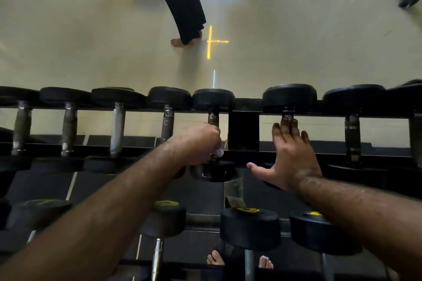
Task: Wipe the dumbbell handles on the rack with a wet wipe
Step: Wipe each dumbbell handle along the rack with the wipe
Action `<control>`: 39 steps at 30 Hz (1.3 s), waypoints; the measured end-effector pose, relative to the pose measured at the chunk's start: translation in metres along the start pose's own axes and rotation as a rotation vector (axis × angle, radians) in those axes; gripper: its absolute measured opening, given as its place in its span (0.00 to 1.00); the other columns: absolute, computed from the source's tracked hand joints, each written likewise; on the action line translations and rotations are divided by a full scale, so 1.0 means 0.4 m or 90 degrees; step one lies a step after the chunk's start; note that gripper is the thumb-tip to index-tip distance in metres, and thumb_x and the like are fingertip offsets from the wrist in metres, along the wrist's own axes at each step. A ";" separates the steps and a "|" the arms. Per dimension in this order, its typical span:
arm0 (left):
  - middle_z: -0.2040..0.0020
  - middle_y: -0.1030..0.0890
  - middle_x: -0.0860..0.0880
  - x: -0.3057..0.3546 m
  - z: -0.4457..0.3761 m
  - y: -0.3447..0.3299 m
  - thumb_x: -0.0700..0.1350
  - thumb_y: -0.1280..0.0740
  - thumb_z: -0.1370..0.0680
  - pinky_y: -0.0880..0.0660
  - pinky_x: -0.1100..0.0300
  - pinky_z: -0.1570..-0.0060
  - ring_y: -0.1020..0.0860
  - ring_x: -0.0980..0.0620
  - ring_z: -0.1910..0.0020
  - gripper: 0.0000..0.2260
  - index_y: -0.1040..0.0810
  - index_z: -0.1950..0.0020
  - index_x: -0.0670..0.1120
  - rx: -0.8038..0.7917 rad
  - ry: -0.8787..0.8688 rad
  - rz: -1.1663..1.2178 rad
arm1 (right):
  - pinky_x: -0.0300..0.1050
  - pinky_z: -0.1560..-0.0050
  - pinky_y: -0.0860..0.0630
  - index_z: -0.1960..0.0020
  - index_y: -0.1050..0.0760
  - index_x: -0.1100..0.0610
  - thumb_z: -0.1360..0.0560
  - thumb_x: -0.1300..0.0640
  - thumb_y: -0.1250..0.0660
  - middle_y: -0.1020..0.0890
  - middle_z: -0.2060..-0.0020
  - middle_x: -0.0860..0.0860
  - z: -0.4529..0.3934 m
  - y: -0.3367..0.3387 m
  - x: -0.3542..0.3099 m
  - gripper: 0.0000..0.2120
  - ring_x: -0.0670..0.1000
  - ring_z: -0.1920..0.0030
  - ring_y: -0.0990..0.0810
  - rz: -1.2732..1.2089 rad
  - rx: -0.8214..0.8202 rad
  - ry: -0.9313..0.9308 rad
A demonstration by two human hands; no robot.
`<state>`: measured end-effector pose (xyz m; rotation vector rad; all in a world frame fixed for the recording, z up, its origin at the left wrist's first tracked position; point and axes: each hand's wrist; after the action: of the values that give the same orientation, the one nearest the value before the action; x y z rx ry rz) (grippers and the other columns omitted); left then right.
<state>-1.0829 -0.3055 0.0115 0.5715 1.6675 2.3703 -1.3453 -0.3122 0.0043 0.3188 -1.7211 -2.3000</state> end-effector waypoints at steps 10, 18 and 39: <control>0.48 0.20 0.46 0.050 -0.039 -0.038 0.32 0.30 0.28 0.19 0.53 0.52 0.23 0.45 0.48 0.13 0.14 0.47 0.44 0.201 0.112 -0.032 | 0.64 0.15 0.53 0.13 0.51 0.62 0.35 0.14 0.51 0.55 0.14 0.62 0.001 0.005 0.000 0.67 0.60 0.14 0.61 0.024 0.007 0.019; 0.49 0.21 0.51 0.054 -0.034 0.007 0.37 0.28 0.22 0.21 0.55 0.51 0.23 0.49 0.50 0.10 0.13 0.45 0.49 0.153 0.117 0.050 | 0.65 0.15 0.56 0.13 0.53 0.62 0.34 0.14 0.52 0.56 0.14 0.61 0.001 0.000 0.008 0.67 0.60 0.14 0.64 0.013 0.004 0.040; 0.52 0.17 0.55 0.004 0.055 -0.077 0.33 0.31 0.22 0.19 0.60 0.54 0.17 0.55 0.52 0.15 0.20 0.57 0.55 0.158 0.334 0.408 | 0.65 0.15 0.55 0.13 0.52 0.61 0.34 0.14 0.52 0.53 0.13 0.60 -0.003 -0.010 0.017 0.67 0.59 0.14 0.62 0.011 0.003 0.048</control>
<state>-1.0773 -0.2753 -0.0107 0.6362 2.3027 2.9714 -1.3515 -0.3144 0.0002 0.3852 -1.6860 -2.2419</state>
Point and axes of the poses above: each hand's wrist, its own z-axis away from the middle knuckle, its own y-axis out of the back of the hand, x = y × z
